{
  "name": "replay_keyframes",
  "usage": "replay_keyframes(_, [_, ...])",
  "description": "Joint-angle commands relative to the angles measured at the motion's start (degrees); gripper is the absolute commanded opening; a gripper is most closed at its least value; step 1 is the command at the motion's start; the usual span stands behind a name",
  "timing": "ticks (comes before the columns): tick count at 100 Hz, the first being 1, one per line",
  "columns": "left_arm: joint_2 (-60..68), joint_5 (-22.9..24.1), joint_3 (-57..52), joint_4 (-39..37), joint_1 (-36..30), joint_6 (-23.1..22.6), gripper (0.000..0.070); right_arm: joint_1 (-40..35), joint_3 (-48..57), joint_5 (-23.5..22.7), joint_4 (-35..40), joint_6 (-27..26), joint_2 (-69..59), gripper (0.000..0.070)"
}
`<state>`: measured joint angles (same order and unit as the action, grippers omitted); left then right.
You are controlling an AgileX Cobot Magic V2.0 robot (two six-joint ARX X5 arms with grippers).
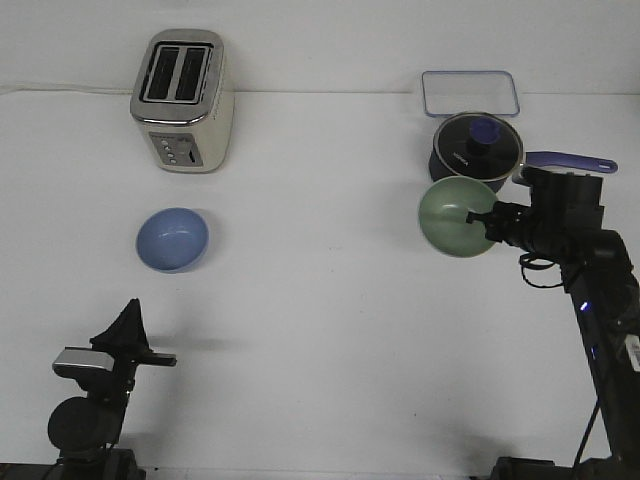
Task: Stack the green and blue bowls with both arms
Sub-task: 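Grip the green bowl rim with the right gripper and lift it, then carry the green bowl toward the robot and set it down centrally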
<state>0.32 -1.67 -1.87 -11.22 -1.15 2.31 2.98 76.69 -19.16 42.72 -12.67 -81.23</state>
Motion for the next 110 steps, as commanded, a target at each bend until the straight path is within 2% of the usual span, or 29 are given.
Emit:
replay_keyframes(1, [-0.07,-0.09,1.07,-0.81,0.02,0.09,0.0014,-2.49,0.79,-0.33,0.83,0.9,1.2,0.0])
replay_keyframes(33, [-0.07,-0.09,1.07,-0.83,0.02,0.11,0.0014,-20.7,-8.39,2.8,-1.57,-0.83,5.86,0.0])
replay_keyframes(60, [-0.07,-0.09,1.07,-0.85,0.02,0.11,0.0014,-33.79,-20.28,2.97,-12.28,-7.43,5.75,0.0])
replay_keyframes(72, [-0.07,-0.09,1.07,-0.81,0.02,0.11,0.0014,-36.54,-23.17,3.48,-14.84,-8.74,4.87,0.0])
replay_keyframes(87, [-0.07,-0.09,1.07,-0.85,0.02,0.11,0.0014,-38.01,-24.26,7.28,-14.49,-8.28,2.99,0.0])
replay_keyframes(110, [-0.07,-0.09,1.05,-0.9,0.02,0.37,0.0014,-38.03,-24.26,7.15,-14.29,-5.88,-1.9,0.0])
